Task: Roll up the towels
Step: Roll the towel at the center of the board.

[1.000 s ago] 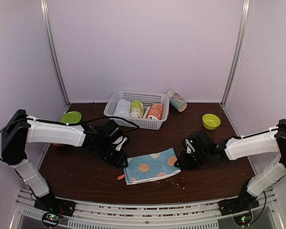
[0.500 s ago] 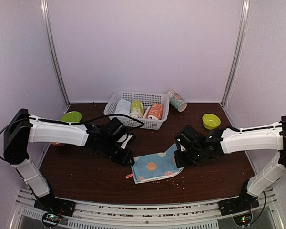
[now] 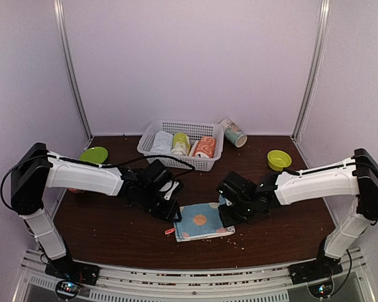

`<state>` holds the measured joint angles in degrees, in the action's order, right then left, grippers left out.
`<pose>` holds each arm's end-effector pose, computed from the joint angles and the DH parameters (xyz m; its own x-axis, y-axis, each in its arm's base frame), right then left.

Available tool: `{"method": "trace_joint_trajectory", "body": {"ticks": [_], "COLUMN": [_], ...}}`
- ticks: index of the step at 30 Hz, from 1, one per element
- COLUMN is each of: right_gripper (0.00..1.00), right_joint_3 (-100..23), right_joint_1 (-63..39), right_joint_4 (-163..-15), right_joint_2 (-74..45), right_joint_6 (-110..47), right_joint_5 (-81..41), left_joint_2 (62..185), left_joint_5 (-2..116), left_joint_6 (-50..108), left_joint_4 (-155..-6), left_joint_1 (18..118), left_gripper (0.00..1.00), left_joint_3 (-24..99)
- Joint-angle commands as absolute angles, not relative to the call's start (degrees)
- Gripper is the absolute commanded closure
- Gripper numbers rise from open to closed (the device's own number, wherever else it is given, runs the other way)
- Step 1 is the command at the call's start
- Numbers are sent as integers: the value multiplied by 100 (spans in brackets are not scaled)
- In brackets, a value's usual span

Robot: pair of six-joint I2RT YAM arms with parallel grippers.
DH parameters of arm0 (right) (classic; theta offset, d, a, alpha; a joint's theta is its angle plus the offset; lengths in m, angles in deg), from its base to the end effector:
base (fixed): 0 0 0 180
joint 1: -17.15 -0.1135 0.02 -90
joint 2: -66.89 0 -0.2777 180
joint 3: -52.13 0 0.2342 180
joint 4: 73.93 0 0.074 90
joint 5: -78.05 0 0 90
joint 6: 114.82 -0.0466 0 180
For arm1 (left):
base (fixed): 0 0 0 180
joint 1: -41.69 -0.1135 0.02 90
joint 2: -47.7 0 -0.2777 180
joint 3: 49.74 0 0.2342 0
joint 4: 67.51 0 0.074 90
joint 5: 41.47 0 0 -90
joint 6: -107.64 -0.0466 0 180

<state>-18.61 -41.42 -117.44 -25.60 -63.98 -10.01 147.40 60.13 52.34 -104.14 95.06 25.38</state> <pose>0.1578 0.2552 0.1946 -0.9011 -0.2642 -0.3439 -0.3564 0.9029 0.2404 0.1938 -0.2763 0.1850 -0.9103 0.2897 -0.2956 0.3961 0.8170 -0.4190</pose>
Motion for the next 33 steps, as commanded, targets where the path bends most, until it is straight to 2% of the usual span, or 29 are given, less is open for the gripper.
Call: {"method": "trace_joint_trajectory", "body": {"ticks": [1,3,8,21,33], "right_gripper": [100,98,83,74,73], "right_joint_3": [-1936,-1903,-1786,-1182,-802], "right_joint_1": [-4185,-4188,-4176,-4087,-4010], "right_joint_4": [-11327,-11156,-10867,-9971,-9593], "right_joint_2": [-2709,-2767,-2803,-3019,-2860], "right_joint_6": [-6447,-6507,-6632,-6847,-6821], "right_joint_5": [-1346,-1501,-1731,-2436,-2350], "left_joint_2": [14913,14945,14948,14749,15239], "left_joint_5": [6118,6127,6128,6048,6166], "left_joint_6": [5344,5367,5390,5332,5508], "left_joint_4": [-10055,-10017,-9987,-10264,-10168], "left_joint_1": [9556,9573,9592,9598,9594], "left_gripper": [63,64,64,64,66], "left_joint_3": [2403,2369,2314,2582,4049]}}
